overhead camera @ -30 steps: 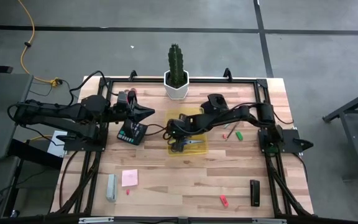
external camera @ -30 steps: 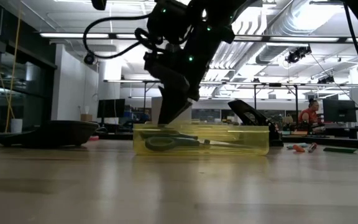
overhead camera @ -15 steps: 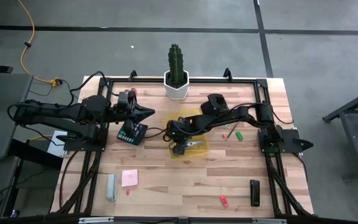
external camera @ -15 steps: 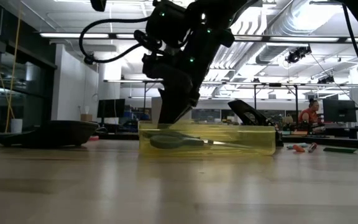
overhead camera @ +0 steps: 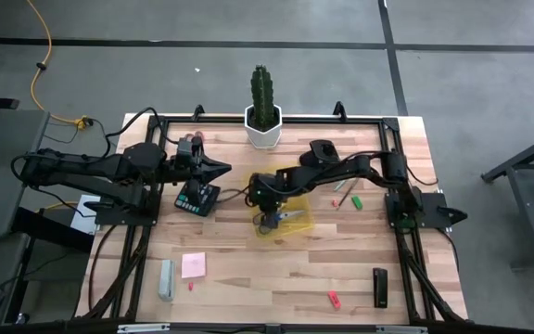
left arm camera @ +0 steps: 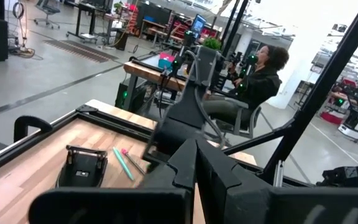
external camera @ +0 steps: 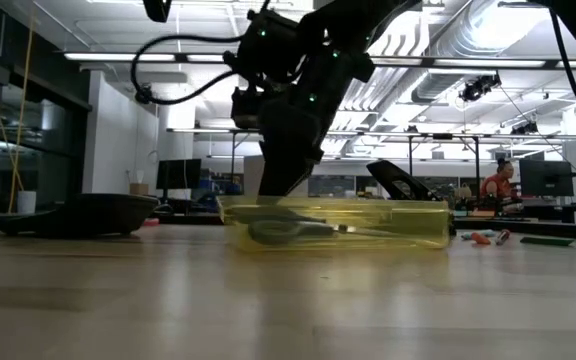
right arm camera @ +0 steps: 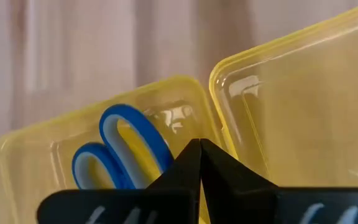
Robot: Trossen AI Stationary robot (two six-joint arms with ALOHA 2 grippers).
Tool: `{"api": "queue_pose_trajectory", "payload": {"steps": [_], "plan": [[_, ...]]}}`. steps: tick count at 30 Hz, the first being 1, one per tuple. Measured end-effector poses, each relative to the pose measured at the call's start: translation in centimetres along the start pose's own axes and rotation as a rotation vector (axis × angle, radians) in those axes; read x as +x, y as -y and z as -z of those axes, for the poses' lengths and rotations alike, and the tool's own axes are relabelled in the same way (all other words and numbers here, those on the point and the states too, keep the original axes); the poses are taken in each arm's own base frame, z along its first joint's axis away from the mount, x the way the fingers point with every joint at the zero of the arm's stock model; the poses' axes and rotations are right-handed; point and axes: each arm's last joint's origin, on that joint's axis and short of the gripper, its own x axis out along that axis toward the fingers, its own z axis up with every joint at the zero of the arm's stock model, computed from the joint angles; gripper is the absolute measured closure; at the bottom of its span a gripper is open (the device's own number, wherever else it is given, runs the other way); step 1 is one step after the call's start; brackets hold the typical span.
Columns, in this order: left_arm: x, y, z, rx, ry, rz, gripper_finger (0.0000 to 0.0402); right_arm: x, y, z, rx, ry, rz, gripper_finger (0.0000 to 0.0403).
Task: Pack school essentials
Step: Adjust the supply box on the table, then put the red scissors into the supply box
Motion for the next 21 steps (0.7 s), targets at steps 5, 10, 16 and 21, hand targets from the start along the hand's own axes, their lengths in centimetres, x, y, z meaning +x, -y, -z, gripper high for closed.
{"api": "queue_pose_trajectory", "payload": {"steps": [5,10,16,21], "plan": [[0.0,0.0,0.0,0.000,0.000,0.000,0.0401,-0.1,1.3,-0.3,0.149,0.036,0.047,0.0403],[0.0,0.0,0.0,0.000,0.000,0.000,0.0401,-0.3,2.5,-0.8,0.275,0.090,0.104,0.0403],[0.0,0.0,0.0,0.000,0.000,0.000,0.0401,-0.6,3.1,-1.2,0.286,0.137,0.100,0.0403],[0.0,0.0,0.0,0.000,0.000,0.000,0.0401,-3.1,2.8,-1.7,0.171,0.160,0.101,0.0403]]}}
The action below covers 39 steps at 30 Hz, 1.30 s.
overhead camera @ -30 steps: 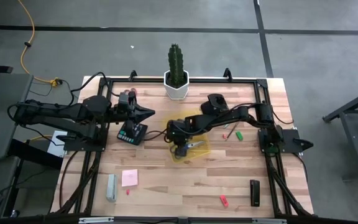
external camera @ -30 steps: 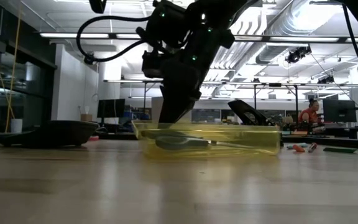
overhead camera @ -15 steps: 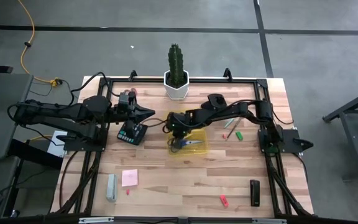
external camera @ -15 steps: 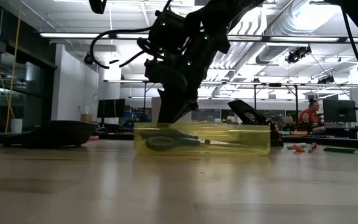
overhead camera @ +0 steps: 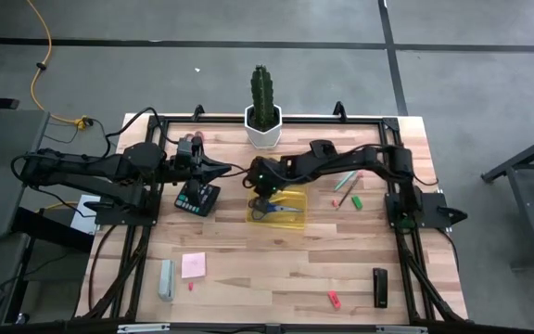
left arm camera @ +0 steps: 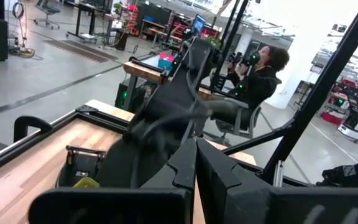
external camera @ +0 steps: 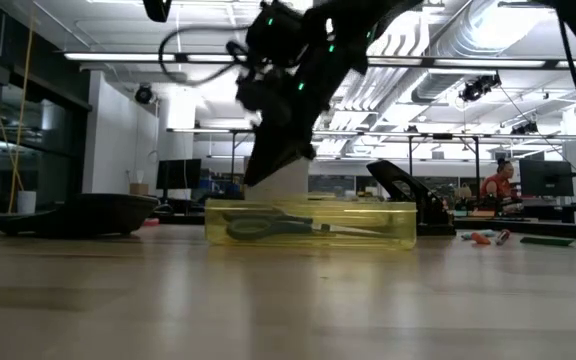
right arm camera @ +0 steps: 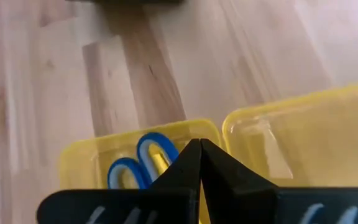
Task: Pack school essentials
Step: Put the red scissors into the supply box
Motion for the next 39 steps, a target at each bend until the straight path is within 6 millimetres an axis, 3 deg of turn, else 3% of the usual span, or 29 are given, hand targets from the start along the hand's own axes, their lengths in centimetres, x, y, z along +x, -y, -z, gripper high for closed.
{"api": "queue_pose_trajectory", "payload": {"steps": [8,13,18,26,31,39], "plan": [[0.0,0.0,0.1,0.001,-0.005,-0.002,0.0401,-6.0,0.1,0.7,-0.162,-0.078,0.005,0.0403],[0.0,0.0,0.1,0.001,-0.005,-0.002,0.0401,-9.1,0.7,4.5,-0.051,0.018,-0.039,0.0403],[0.0,-0.1,0.0,0.001,0.000,-0.020,0.0401,-13.3,0.3,7.2,0.067,0.283,-0.133,0.0403],[0.0,-0.1,0.0,0.012,0.002,-0.024,0.0401,-20.3,-0.1,7.5,0.053,0.798,-0.280,0.0403],[0.0,-0.1,0.0,0.035,0.002,-0.025,0.0401,-22.6,0.0,7.8,0.004,0.936,-0.290,0.0403],[0.0,-0.1,0.0,0.064,0.004,-0.027,0.0401,-22.7,0.0,8.0,-0.012,0.919,-0.283,0.0403]]}}
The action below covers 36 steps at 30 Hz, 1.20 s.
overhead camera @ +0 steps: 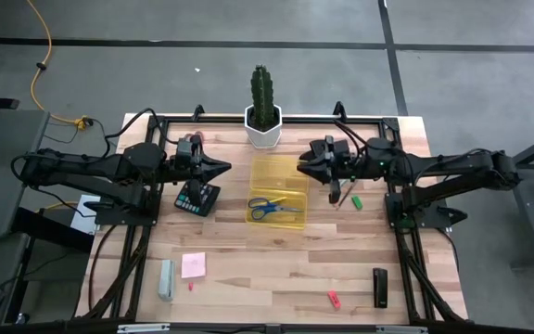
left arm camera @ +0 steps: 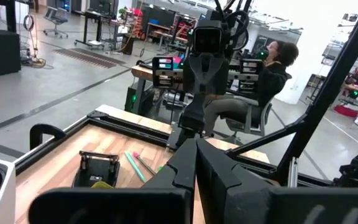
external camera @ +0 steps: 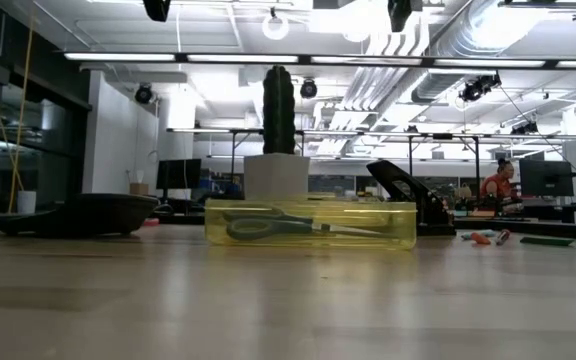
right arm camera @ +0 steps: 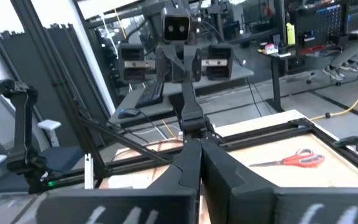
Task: Pack school essentials
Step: Put the red scissors into the supply box
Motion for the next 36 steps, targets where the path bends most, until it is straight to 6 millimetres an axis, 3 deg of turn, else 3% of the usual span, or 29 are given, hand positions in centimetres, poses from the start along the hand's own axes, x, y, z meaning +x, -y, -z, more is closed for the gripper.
{"api": "queue_pose_trajectory", "payload": {"steps": [7,12,18,23,30,36], "plan": [[0.0,-0.3,0.1,-0.010,0.007,-0.082,0.0395,0.0,0.0,0.1,0.001,-0.009,0.001,0.0403],[-0.2,-2.5,0.9,-0.057,-0.138,-0.325,0.0342,0.0,0.0,0.1,0.001,-0.012,0.002,0.0403],[-0.6,-7.7,2.0,-0.127,-0.355,-0.684,0.0249,0.0,0.0,0.2,0.001,-0.018,0.003,0.0403],[0.0,-12.5,3.9,-0.230,-0.521,-0.918,0.0196,0.0,0.1,0.3,0.014,-0.030,0.005,0.0403],[1.4,-19.2,7.9,-0.455,-0.744,-1.126,0.0185,0.0,0.1,0.6,0.030,-0.058,0.012,0.0403],[0.9,-22.8,10.3,-0.597,-0.815,-1.302,0.0186,0.0,0.1,0.6,0.041,-0.062,0.014,0.0403]]}}
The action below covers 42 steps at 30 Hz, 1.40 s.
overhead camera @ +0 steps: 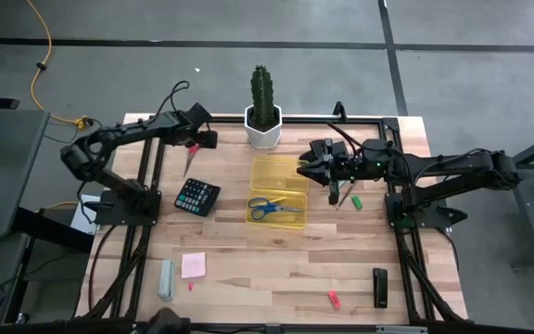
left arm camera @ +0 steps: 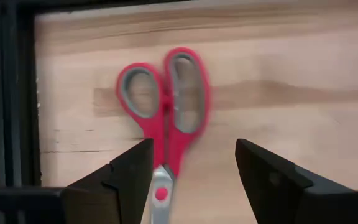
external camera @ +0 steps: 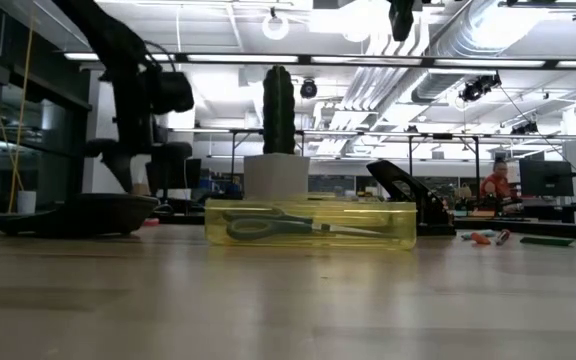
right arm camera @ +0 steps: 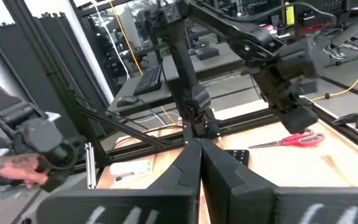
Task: Pack school essentials
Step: Put the red scissors into the supply box
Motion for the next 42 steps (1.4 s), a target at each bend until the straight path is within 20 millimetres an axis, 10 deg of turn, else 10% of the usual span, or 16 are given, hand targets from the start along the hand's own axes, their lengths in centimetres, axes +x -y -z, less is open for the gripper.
{"api": "queue_pose_trajectory", "payload": {"steps": [27,42], "plan": [[6.0,3.5,-0.4,-0.021,0.031,-0.203,0.0210,0.0,0.1,0.4,0.000,-0.042,0.011,0.0403],[5.5,5.3,1.2,-0.119,-0.083,-0.055,0.0261,0.0,0.2,0.8,0.002,-0.081,0.021,0.0403]]}}
